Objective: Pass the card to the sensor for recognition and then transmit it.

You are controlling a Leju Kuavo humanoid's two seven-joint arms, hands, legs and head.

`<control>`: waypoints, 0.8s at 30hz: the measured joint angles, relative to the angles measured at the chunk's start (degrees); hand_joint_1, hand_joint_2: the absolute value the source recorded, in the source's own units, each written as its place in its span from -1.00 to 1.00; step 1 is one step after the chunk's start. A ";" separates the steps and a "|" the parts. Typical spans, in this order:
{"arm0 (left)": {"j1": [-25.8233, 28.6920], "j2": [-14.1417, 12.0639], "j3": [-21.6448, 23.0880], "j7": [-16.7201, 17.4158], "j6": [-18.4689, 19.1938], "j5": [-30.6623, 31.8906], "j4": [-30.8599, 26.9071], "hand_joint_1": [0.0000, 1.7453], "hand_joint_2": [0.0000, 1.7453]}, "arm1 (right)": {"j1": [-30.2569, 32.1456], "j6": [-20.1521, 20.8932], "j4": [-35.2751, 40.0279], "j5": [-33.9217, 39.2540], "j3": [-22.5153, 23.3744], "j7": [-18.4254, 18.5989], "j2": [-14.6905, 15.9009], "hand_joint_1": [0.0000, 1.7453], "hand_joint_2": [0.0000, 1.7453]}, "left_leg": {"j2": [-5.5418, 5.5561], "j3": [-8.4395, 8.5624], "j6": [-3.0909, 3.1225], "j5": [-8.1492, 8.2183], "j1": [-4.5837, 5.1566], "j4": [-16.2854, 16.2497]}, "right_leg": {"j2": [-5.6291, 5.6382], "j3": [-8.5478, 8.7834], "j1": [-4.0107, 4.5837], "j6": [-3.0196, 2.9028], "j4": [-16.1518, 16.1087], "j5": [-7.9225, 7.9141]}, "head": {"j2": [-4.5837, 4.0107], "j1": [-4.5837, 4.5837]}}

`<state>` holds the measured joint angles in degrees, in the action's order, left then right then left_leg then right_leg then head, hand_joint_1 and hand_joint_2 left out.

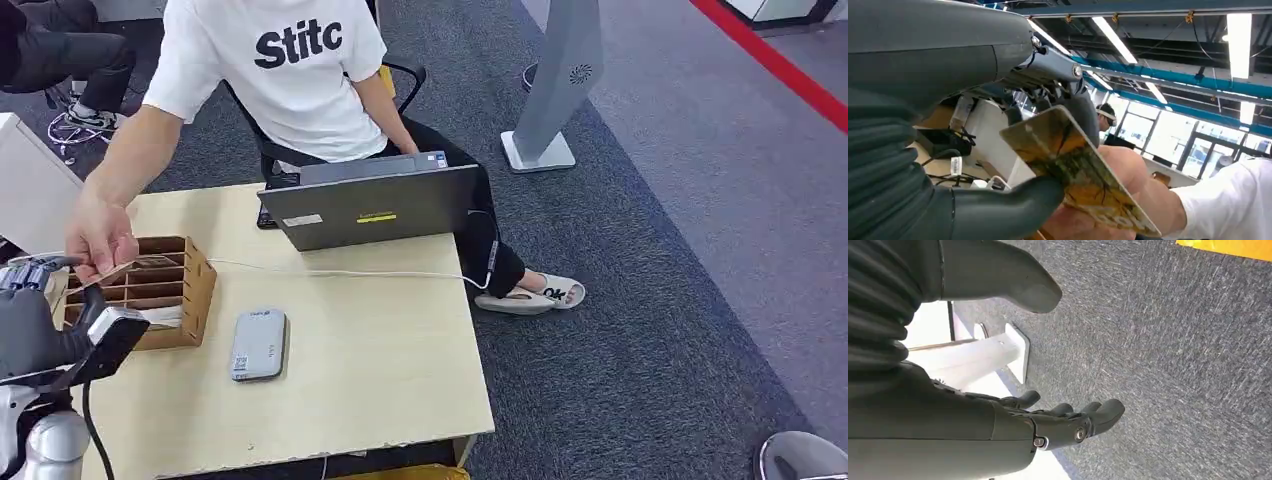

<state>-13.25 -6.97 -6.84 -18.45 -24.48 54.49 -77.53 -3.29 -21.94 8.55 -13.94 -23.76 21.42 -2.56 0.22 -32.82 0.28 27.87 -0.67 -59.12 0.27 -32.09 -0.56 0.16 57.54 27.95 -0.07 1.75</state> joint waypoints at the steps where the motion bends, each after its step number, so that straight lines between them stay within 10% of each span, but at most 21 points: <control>1: 0.00 0.00 0.02 0.02 0.00 0.00 0.13 1.00 1.00 | 0.00 0.00 0.00 0.00 0.00 0.00 0.00 -1.00 1.00 | 0.00 0.00 0.00 0.00 0.00 0.00 | 0.00 0.00 0.00 0.00 0.00 0.00 | 0.00 -0.04; 11: 0.00 0.07 0.48 0.00 0.46 1.62 0.26 1.00 1.00 | -0.01 0.17 0.00 -0.20 0.00 0.00 0.00 -1.00 1.00 | 0.00 0.00 0.00 0.00 0.00 0.00 | 0.00 -0.01 0.00 0.00 0.00 0.00 | 0.00 -0.02; 24: 0.17 2.38 11.46 3.37 3.76 11.06 0.85 1.00 1.00 | -0.23 0.39 0.00 -0.37 0.00 -0.13 0.00 -1.00 1.00 | 0.01 -0.03 0.00 0.00 0.02 -0.02 | -0.01 -0.02 -0.03 0.01 0.00 -0.01 | 0.00 0.00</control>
<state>-13.08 -4.59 4.62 -15.08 -20.72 65.55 -76.67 -3.52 -21.55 8.55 -14.32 -23.76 21.29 -2.56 0.23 -32.84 0.29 27.87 -0.65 -59.15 0.26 -32.11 -0.58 0.16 57.54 27.94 -0.07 1.75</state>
